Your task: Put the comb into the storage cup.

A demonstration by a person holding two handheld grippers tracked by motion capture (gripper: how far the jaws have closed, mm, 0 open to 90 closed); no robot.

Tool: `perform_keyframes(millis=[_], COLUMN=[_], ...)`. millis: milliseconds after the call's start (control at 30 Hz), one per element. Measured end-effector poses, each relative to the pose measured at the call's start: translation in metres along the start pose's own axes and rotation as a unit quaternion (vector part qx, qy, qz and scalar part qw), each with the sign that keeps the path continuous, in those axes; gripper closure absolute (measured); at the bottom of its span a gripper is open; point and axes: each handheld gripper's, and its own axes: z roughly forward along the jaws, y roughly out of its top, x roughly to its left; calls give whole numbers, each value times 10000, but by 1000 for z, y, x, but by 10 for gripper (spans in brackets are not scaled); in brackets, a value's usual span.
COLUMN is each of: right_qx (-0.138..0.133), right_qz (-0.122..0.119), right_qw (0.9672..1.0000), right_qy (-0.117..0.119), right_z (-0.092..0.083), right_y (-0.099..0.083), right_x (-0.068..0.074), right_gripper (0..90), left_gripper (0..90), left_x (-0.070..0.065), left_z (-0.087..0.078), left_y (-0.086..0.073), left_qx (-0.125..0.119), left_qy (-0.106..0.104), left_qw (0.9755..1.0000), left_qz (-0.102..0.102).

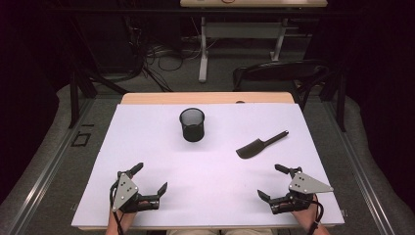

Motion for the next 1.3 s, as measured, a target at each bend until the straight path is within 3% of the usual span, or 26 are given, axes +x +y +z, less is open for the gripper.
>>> perform_keyframes(millis=[833,1300], right_qx=[261,392], right_qz=[-29,23], right_qw=[9996,9988], right_qy=[-109,-287], right_z=[1,12], right_y=[-1,2], right_x=[-7,-23], right_gripper=[0,0], left_gripper=[1,1], left_x=[1,1], left_z=[7,9], left_y=[2,2], left_qx=[-28,-8], left_qy=[-30,-67], left_qw=[10000,10000], left_qz=[25,36])
